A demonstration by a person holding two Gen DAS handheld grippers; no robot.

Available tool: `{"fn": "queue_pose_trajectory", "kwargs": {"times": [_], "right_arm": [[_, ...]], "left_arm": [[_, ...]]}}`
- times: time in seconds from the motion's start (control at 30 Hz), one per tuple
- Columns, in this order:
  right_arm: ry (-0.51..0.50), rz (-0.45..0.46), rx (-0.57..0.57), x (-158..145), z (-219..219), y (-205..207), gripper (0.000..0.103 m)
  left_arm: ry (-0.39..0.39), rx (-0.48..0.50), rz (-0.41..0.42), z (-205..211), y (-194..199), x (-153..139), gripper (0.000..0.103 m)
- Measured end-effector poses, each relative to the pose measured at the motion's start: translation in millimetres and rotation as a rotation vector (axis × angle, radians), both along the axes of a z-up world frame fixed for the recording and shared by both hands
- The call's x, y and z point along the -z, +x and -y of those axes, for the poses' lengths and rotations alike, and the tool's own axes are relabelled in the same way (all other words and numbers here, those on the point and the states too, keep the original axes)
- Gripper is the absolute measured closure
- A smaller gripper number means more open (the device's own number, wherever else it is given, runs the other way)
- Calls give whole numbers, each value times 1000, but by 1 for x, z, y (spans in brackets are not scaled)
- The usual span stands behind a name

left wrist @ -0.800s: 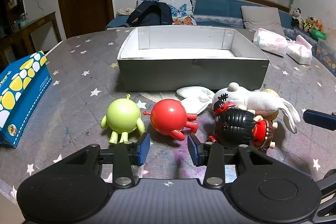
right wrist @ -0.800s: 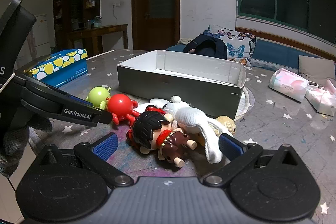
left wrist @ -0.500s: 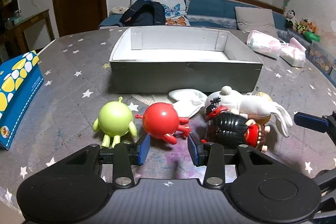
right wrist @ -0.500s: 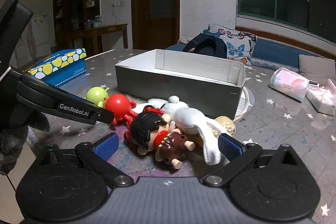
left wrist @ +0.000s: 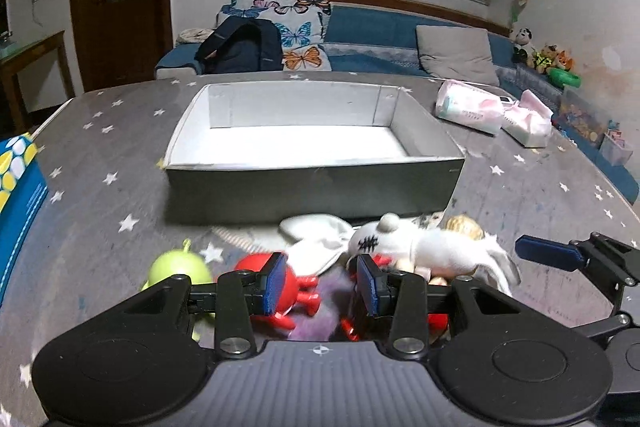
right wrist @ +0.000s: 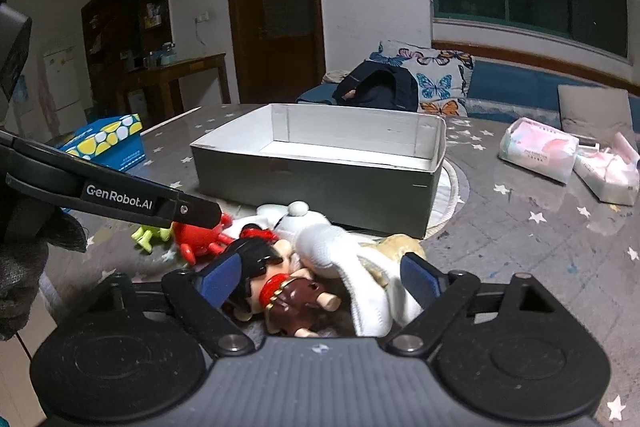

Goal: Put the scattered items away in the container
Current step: 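Reach both tools toward the white knitted bunny and close on it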

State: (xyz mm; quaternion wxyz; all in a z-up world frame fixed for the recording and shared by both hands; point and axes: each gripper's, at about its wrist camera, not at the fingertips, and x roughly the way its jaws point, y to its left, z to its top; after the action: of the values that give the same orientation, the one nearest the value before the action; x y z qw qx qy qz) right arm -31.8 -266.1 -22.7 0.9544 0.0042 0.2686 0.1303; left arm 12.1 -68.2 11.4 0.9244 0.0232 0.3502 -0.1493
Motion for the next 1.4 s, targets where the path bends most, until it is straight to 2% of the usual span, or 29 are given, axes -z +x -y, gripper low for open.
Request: {"fn": "queue_pose_trajectory", "kwargs": {"times": [0.37, 0.63, 0.77, 0.97, 1.03, 1.1, 1.2, 1.4], "right_arm": [[20, -24, -1, 1, 8, 22, 25], [39, -73, -40, 9, 8, 39, 43], [45, -83, -48, 12, 10, 42, 45], [32, -89, -57, 12, 12, 44, 54], [20, -88, -61, 11, 11, 43, 57], [8, -86, -67, 11, 8, 41, 61], [12, -80, -76, 9, 6, 39, 71], [23, -54, -77, 4, 5, 32, 75]], "left_arm": [[-40, 122, -10, 27, 28, -5, 61], [-70, 149, -127, 37, 61, 11, 61], [-110, 163, -145, 33, 68, 16, 62], [-131, 206, -132, 32, 70, 19, 72], [-136, 218, -119, 31, 68, 19, 82], [-142, 222, -110, 30, 67, 18, 87], [-158, 222, -101, 26, 65, 18, 88], [-211, 203, -81, 13, 56, 9, 89]]}}
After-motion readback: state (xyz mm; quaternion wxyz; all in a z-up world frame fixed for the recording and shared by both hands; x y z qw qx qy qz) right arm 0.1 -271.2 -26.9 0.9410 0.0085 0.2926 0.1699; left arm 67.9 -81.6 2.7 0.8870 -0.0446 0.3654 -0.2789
